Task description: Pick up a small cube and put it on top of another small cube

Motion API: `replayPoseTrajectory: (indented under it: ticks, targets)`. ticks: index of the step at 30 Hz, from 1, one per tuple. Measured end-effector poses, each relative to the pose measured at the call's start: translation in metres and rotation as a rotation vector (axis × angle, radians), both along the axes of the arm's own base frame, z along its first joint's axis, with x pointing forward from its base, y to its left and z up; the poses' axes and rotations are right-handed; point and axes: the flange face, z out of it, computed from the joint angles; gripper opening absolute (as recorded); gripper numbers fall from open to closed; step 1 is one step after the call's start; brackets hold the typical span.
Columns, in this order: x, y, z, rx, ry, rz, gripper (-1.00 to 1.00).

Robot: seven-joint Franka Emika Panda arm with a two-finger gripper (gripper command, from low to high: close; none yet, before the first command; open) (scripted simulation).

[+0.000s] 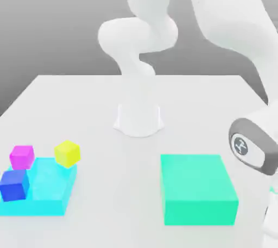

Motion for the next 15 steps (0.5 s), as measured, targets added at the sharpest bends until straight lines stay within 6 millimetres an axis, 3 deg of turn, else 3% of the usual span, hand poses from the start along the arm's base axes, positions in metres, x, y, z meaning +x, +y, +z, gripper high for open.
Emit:
replayPoseTrajectory:
  ticks: [5, 9, 15]
  targets:
    - [0.0, 0.0, 0.001, 0.0, 0.001, 0.001, -1.0]
    - [0.002, -0.007, 0.054, -0.002, 0.0, -0.017, -1.0]
    - [0.019, -0.157, 0.094, -0.043, -0.022, -0.391, -1.0]
